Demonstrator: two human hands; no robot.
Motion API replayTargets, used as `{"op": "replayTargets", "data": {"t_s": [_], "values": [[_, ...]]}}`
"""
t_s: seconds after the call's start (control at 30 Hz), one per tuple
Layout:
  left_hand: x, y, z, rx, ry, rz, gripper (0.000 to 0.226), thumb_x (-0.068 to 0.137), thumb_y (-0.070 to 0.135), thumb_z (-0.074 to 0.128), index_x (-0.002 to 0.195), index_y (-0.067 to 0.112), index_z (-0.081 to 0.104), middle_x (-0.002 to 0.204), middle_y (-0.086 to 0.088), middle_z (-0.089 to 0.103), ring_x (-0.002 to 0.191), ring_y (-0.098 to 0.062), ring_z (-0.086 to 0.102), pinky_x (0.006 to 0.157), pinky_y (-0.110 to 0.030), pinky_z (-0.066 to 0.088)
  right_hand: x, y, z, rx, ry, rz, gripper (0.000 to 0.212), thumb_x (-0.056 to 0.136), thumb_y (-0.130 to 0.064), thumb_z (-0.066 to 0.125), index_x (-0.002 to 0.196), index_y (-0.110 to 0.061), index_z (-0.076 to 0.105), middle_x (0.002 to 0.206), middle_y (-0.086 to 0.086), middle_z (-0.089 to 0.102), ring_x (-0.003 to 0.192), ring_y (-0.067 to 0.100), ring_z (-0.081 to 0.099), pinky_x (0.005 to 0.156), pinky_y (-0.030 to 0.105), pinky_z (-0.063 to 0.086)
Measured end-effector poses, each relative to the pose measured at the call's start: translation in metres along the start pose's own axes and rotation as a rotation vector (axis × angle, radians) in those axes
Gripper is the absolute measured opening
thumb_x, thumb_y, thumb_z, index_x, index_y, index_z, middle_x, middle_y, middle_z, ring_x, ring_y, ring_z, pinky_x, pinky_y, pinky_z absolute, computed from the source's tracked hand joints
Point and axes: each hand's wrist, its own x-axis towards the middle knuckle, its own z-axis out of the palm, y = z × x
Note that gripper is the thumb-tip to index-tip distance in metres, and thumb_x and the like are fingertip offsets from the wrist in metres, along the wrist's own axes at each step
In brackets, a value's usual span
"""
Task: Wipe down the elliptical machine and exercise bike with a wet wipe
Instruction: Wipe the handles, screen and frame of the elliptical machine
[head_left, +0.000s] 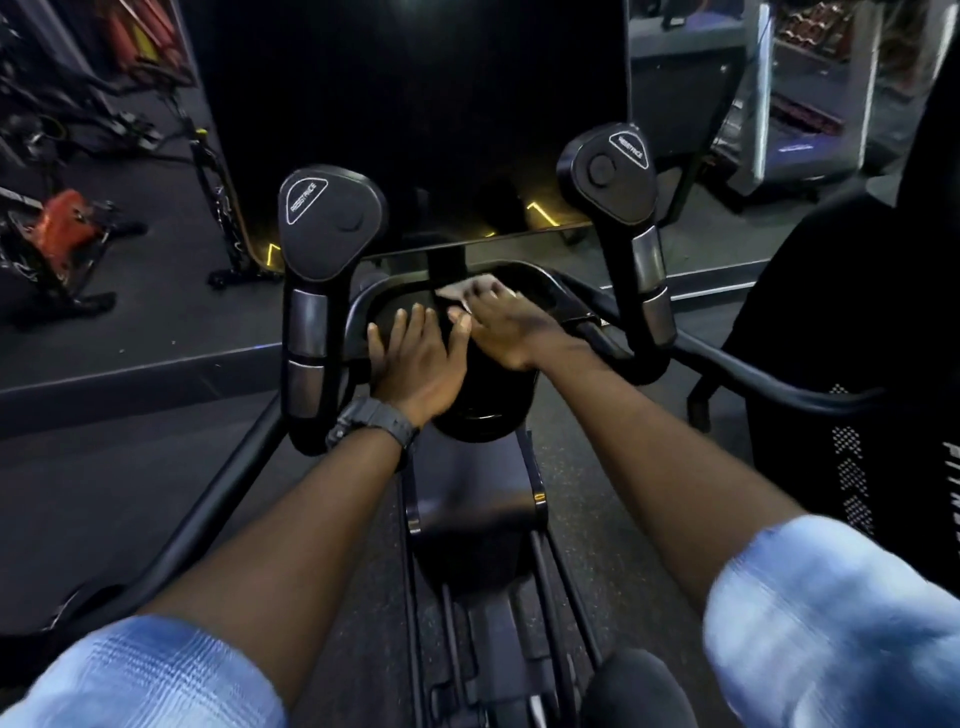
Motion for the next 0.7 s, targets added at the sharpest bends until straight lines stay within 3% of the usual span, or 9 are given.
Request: {"op": "replayTargets", "data": {"t_s": [0.07,0.2,0.33,0.47,0.57,0.63,0.7], "values": [[0.007,0.008,0.003,-0.028,0.042,-0.034,0.069,0.107,0.055,0.014,0.158,0.013,0.03,0.17,-0.004,0.018,0.158,-0.02,0.007,0.126,-0.052,-0.007,-0.023,0.016,0.007,-0.057,0.089,0.035,0.065,0.102,-0.05,0.014,0.154,-0.012,0.021,0.163,0.009,0.016,0.15,0.025,0.014,0.12,0.041,0.016],[0.009,0.015,0.011,-0.048,0.182,-0.077,0.06,0.107,0.05,0.022,0.153,0.016,0.042,0.166,-0.002,0.03,0.156,-0.02,0.016,0.126,-0.053,0.0,-0.02,0.041,0.0,-0.064,0.12,0.317,0.069,0.102,-0.054,0.02,0.157,-0.013,0.01,0.165,0.008,-0.001,0.151,0.029,-0.004,0.121,0.043,0.004],[0.011,0.012,0.013,-0.056,0.225,-0.071,0.053,0.109,0.043,0.027,0.152,0.017,0.044,0.165,0.0,0.033,0.155,-0.017,0.02,0.126,-0.051,0.004,0.03,0.019,-0.002,-0.052,0.066,0.179,0.069,0.101,-0.054,0.02,0.157,-0.016,0.004,0.165,0.009,-0.005,0.151,0.029,-0.007,0.122,0.046,-0.001],[0.012,0.008,0.017,-0.067,0.258,-0.066,0.048,0.108,0.035,0.032,0.151,0.018,0.046,0.164,0.0,0.035,0.155,-0.016,0.022,0.126,-0.048,0.006,-0.006,0.01,0.007,-0.076,0.104,-0.035,0.056,0.105,-0.042,0.023,0.156,-0.019,0.016,0.164,0.006,0.012,0.151,0.026,0.01,0.12,0.043,0.013],[0.012,0.007,0.017,-0.099,0.289,-0.059,0.045,0.107,0.029,0.036,0.149,0.016,0.048,0.162,-0.001,0.038,0.154,-0.017,0.024,0.126,-0.048,0.007,-0.025,0.028,0.012,-0.115,0.224,0.136,0.058,0.103,-0.049,0.023,0.153,-0.019,0.024,0.163,0.002,0.019,0.15,0.021,0.011,0.12,0.044,0.012],[0.011,0.008,0.017,-0.122,0.318,-0.06,0.044,0.106,0.025,0.039,0.147,0.015,0.05,0.161,-0.002,0.041,0.153,-0.017,0.026,0.126,-0.046,0.008,-0.006,0.029,0.007,-0.079,0.183,0.265,0.07,0.1,-0.059,0.021,0.156,-0.019,0.017,0.165,0.003,0.009,0.152,0.024,0.002,0.121,0.047,0.004],[0.01,0.008,0.018,-0.147,0.348,-0.061,0.043,0.105,0.021,0.04,0.146,0.012,0.052,0.159,-0.004,0.044,0.152,-0.017,0.029,0.125,-0.045,0.01,0.022,0.019,0.004,-0.047,0.099,0.238,0.078,0.097,-0.065,0.017,0.158,-0.016,0.006,0.165,0.007,-0.002,0.151,0.029,-0.006,0.121,0.048,-0.003]]}}
